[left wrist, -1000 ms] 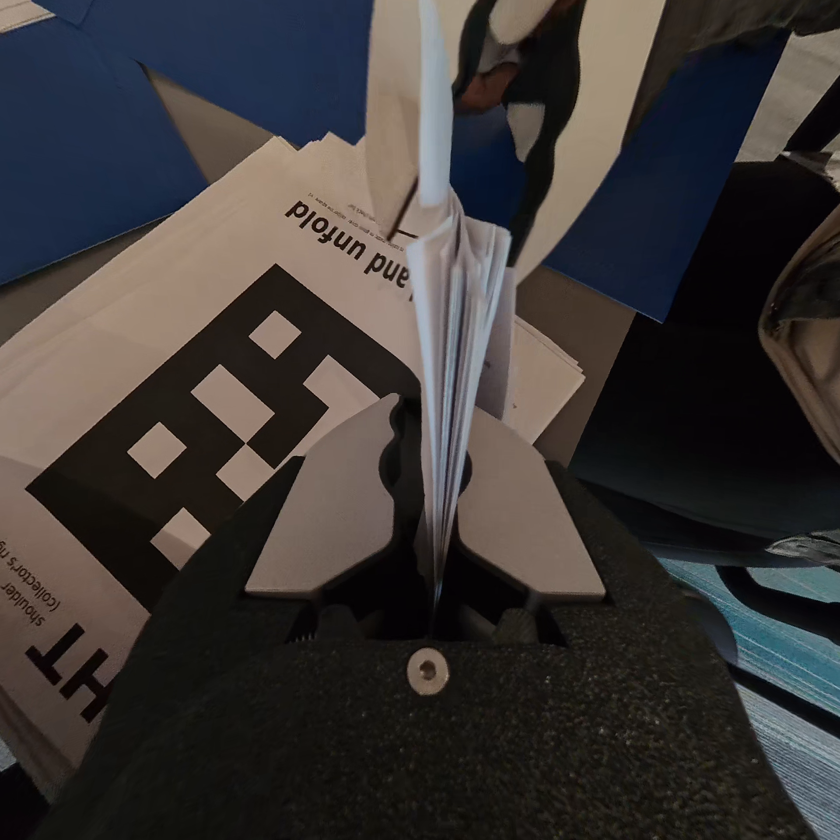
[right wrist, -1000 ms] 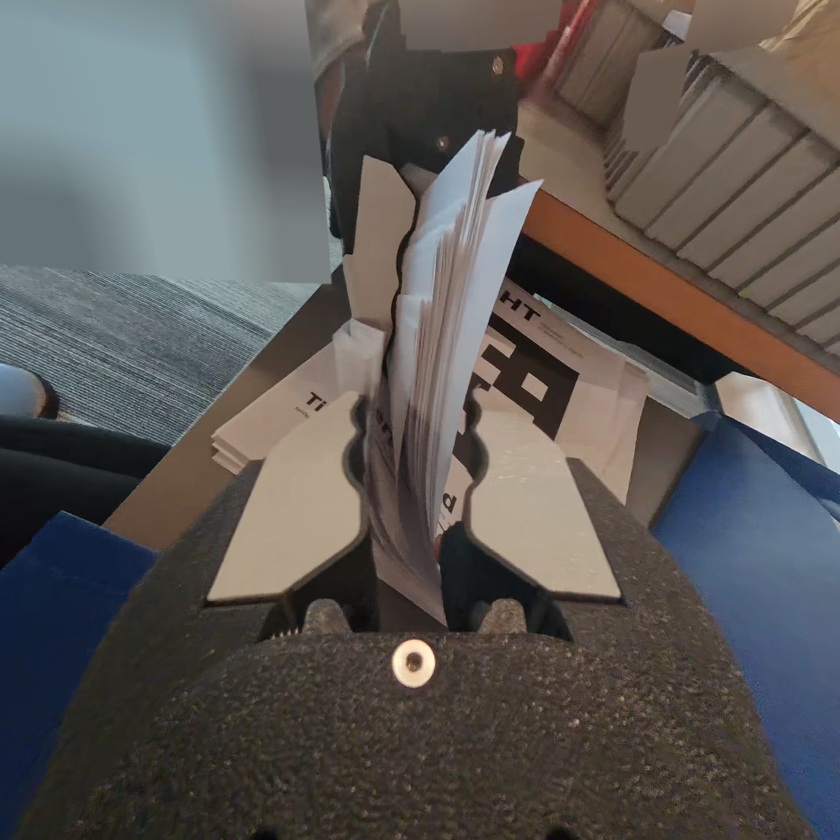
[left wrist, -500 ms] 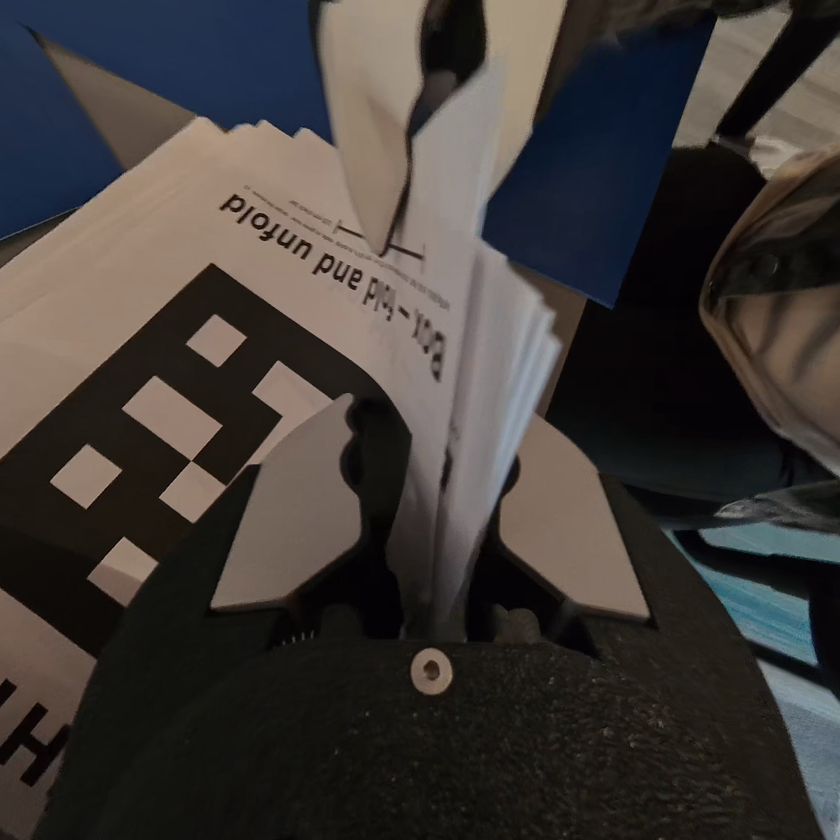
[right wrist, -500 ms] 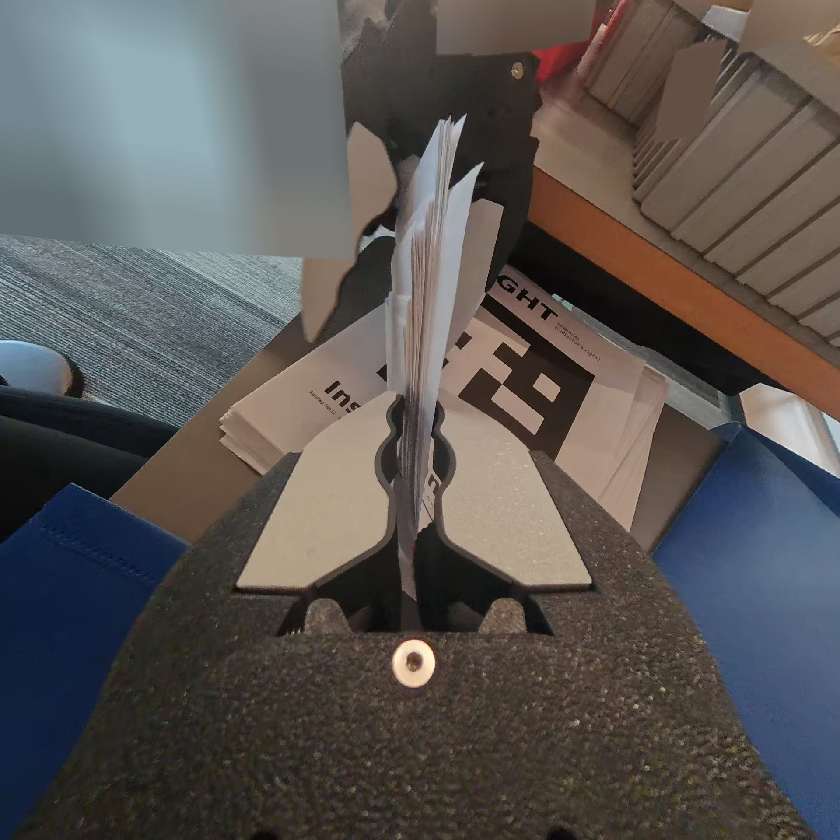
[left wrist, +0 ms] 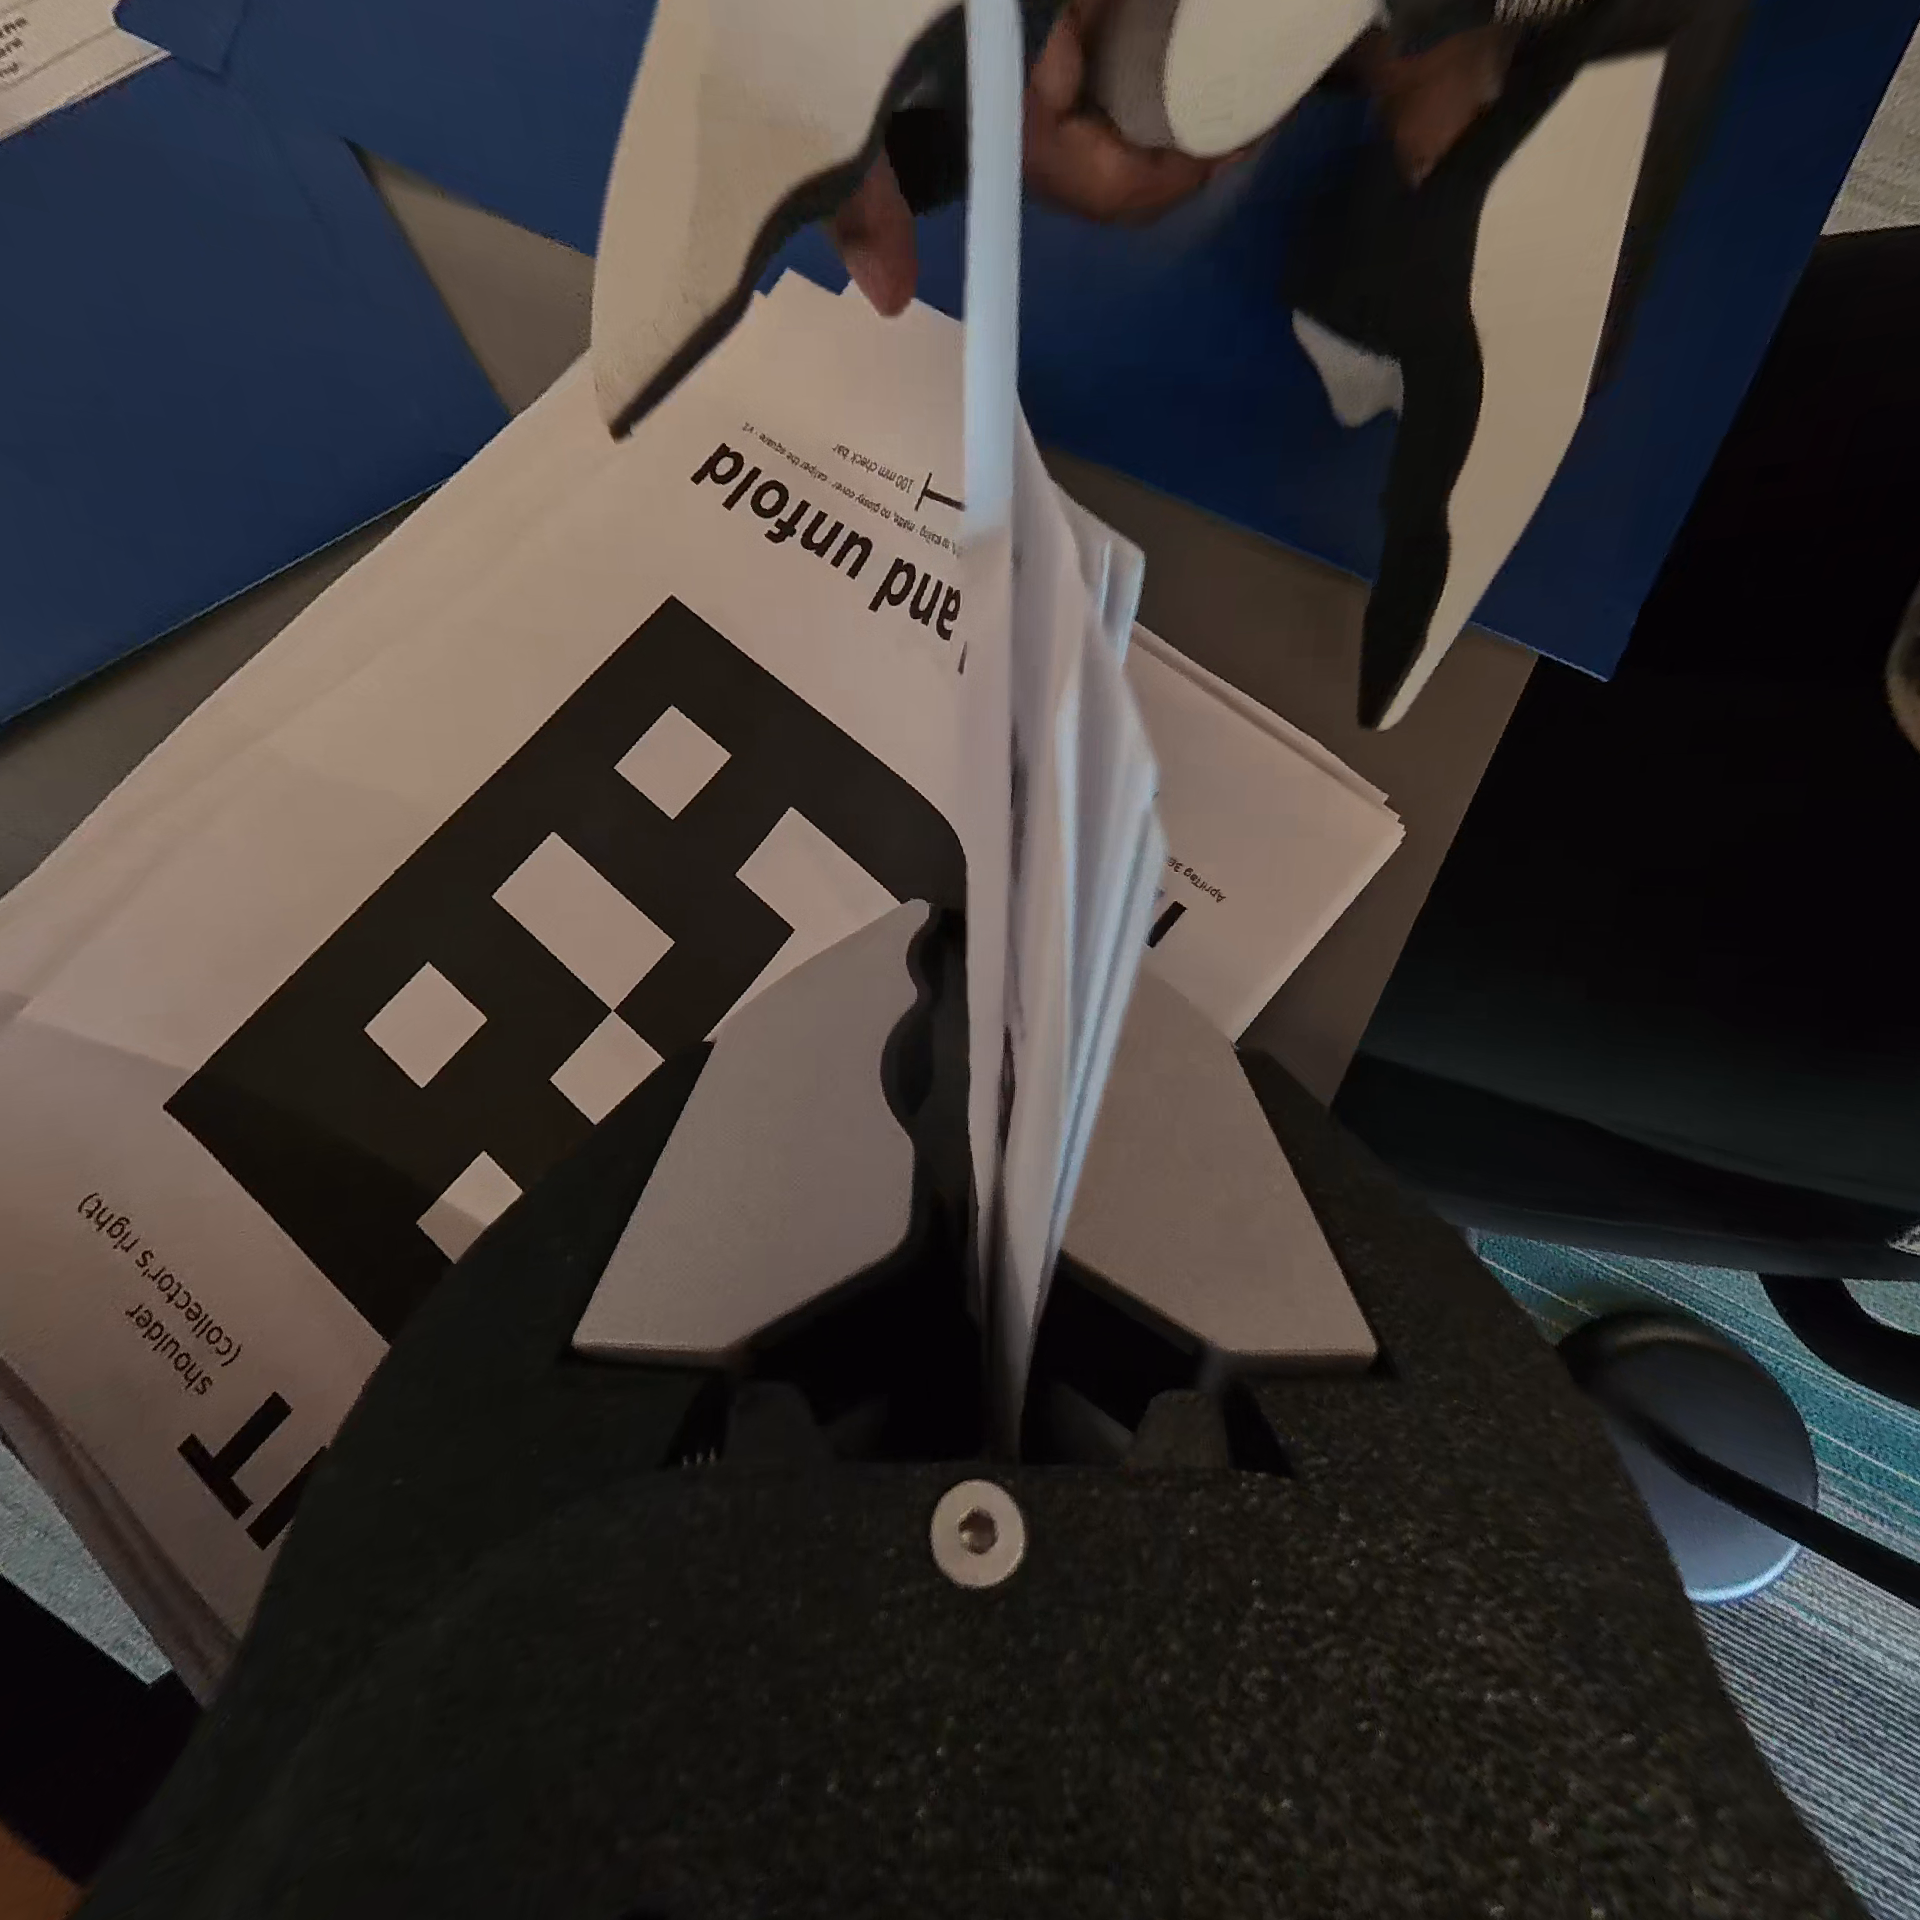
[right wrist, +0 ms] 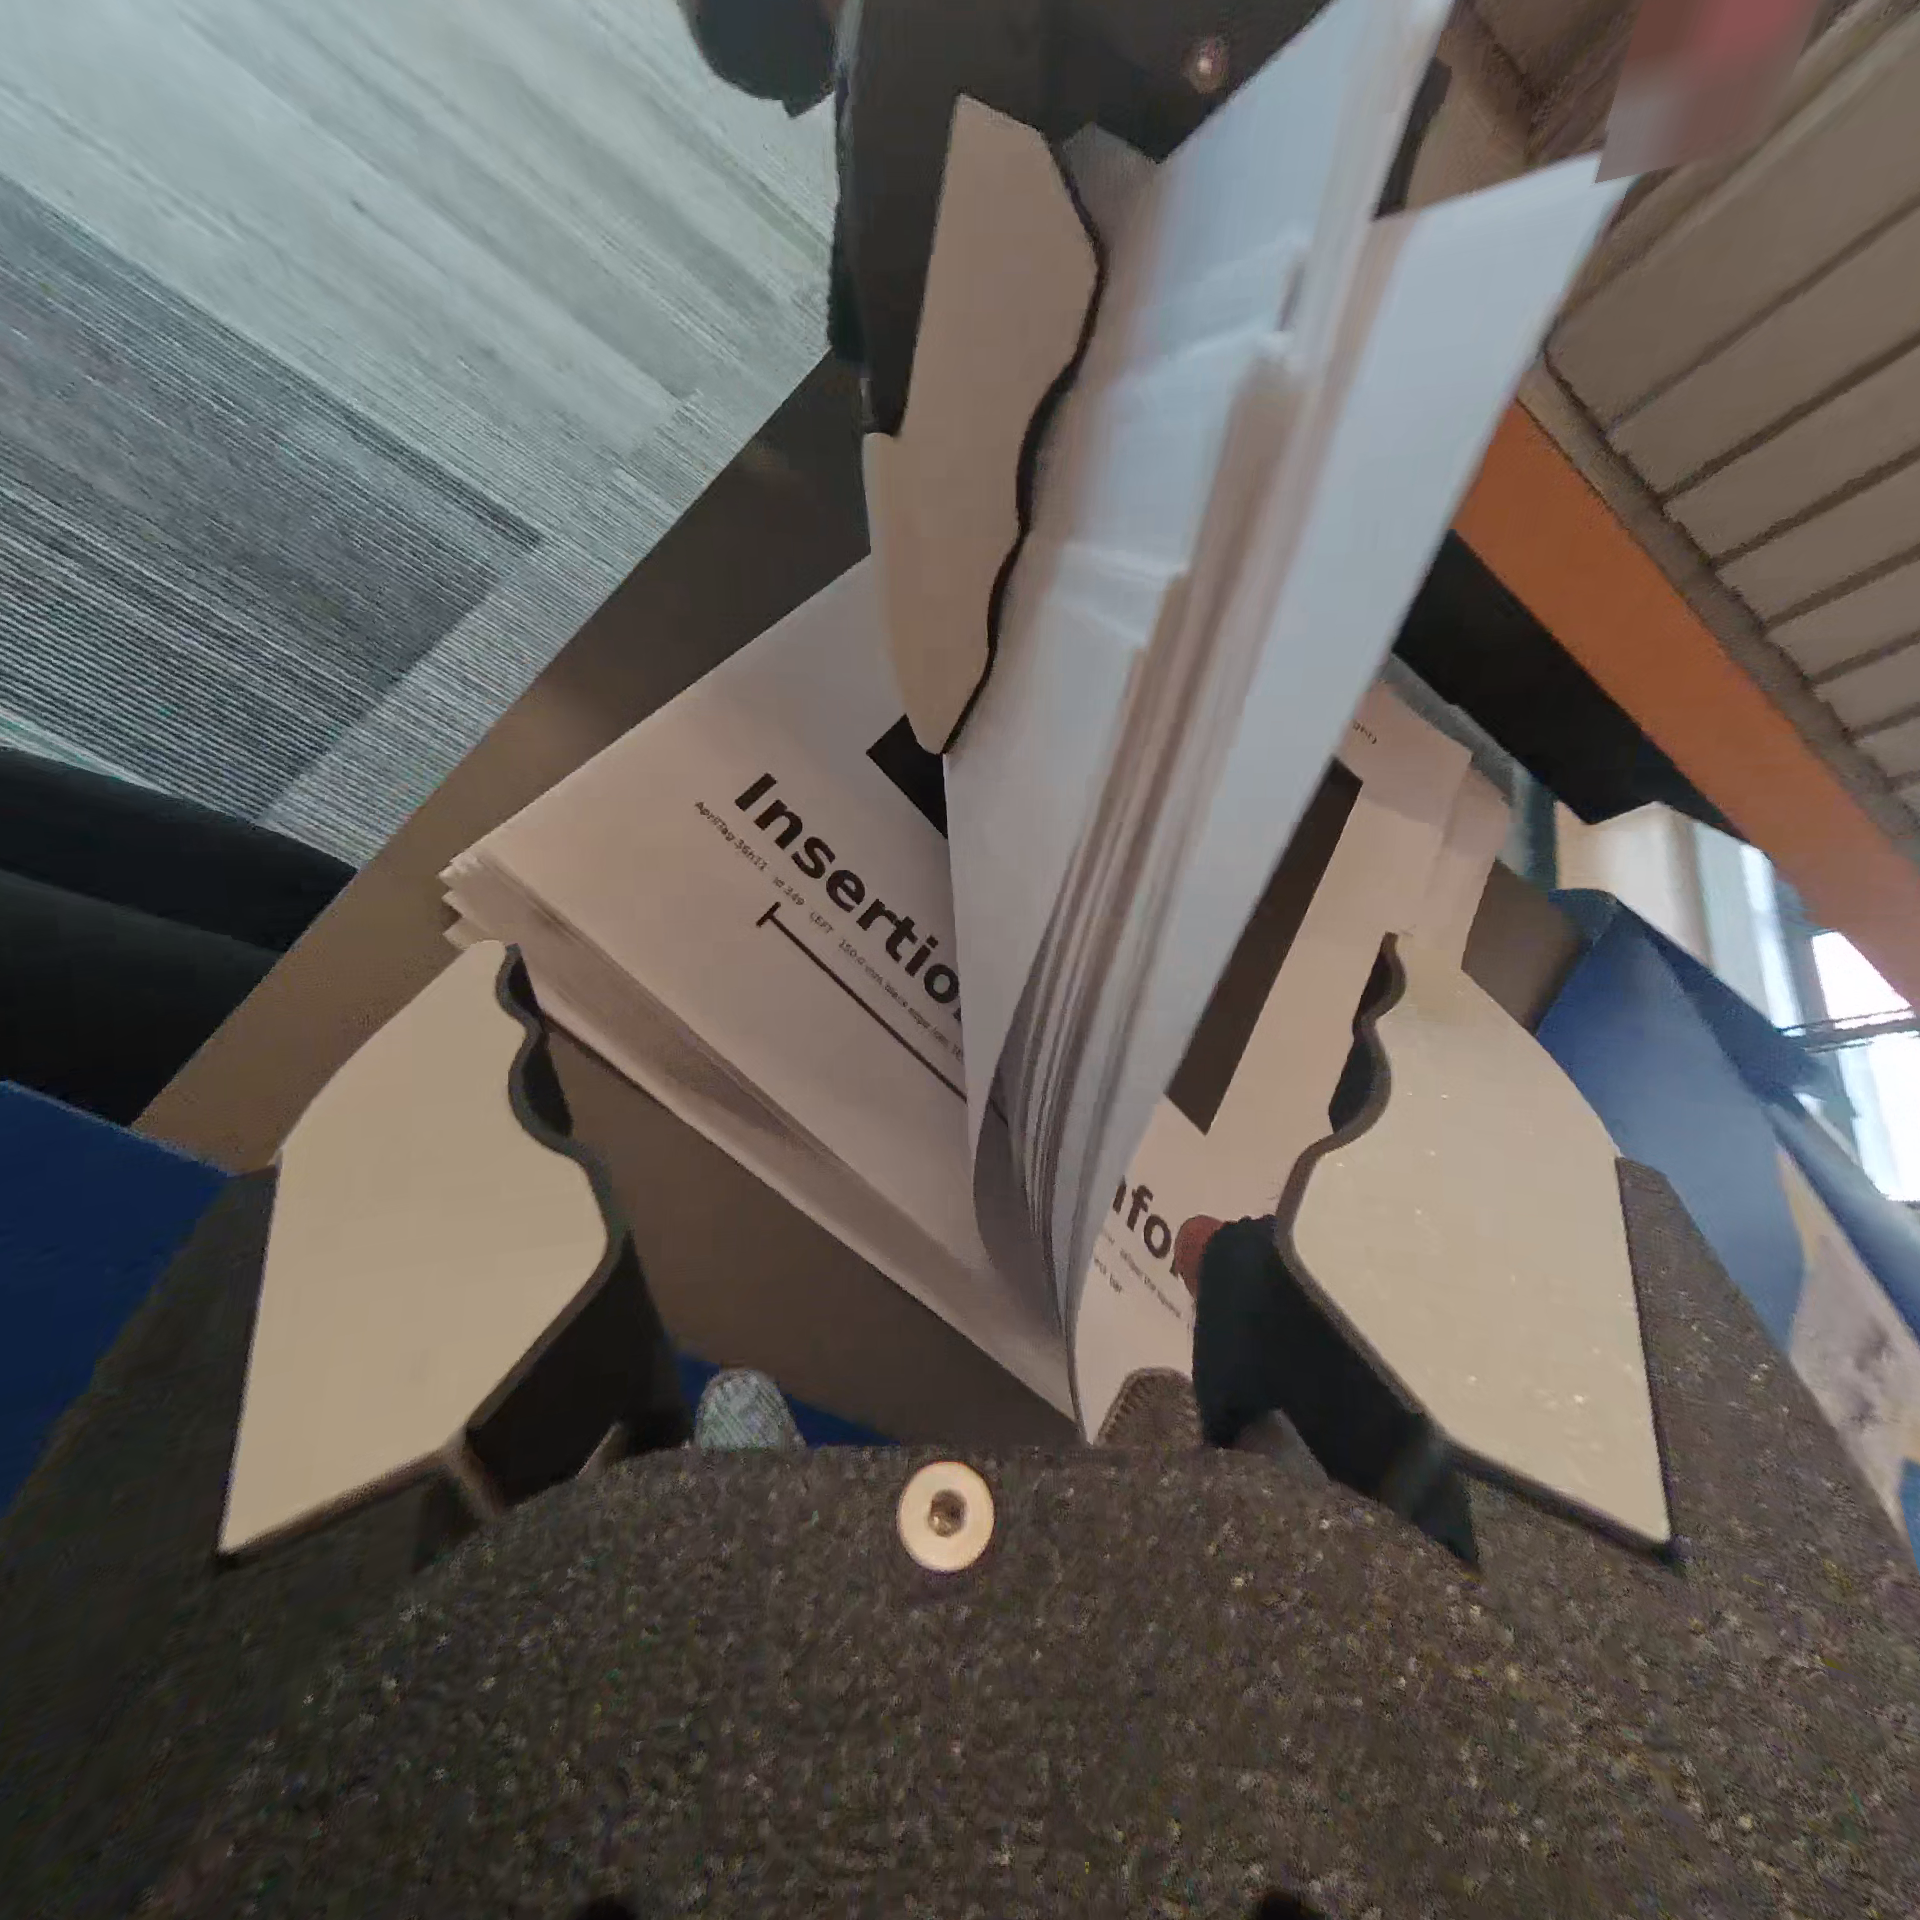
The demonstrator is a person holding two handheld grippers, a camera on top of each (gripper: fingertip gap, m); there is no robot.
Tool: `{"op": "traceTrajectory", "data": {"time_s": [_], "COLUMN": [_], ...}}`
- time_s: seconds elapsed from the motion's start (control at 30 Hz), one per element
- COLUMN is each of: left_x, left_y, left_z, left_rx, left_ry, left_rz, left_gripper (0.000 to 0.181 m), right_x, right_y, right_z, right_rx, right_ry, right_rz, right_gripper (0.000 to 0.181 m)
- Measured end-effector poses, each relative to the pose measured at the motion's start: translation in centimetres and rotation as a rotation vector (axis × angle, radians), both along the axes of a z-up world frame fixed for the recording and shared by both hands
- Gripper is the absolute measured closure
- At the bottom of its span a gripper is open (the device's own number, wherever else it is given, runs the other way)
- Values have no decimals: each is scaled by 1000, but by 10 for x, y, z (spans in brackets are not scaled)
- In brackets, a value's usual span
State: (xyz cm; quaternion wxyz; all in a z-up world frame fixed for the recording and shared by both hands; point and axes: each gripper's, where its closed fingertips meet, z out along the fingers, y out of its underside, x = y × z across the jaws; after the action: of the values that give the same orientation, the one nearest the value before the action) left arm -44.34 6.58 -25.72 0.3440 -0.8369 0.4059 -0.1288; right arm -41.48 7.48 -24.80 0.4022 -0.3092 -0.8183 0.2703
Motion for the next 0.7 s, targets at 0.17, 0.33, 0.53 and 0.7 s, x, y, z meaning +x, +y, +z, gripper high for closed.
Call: {"op": "traceTrajectory", "data": {"time_s": [0.17, 0.33, 0.53, 0.7], "left_x": [0, 1, 4, 7], "left_y": [0, -1, -2, -5], "left_z": [2, 1, 3, 3], "left_rx": [-8, -26, -62, -104], "left_ry": [-26, -43, -102, -142], "left_rz": [12, 16, 17, 11], "left_gripper": [169, 168, 165, 162], "right_x": [-7, -6, -2, -4], "right_y": [0, -6, -8, -6], "right_z": [-10, -7, 22, 28], "right_rx": [90, 15, -167, -219], "right_ry": [-16, -22, 74, 88], "right_rz": [1, 27, 78, 112], "right_gripper": [36, 51, 119, 152]}}
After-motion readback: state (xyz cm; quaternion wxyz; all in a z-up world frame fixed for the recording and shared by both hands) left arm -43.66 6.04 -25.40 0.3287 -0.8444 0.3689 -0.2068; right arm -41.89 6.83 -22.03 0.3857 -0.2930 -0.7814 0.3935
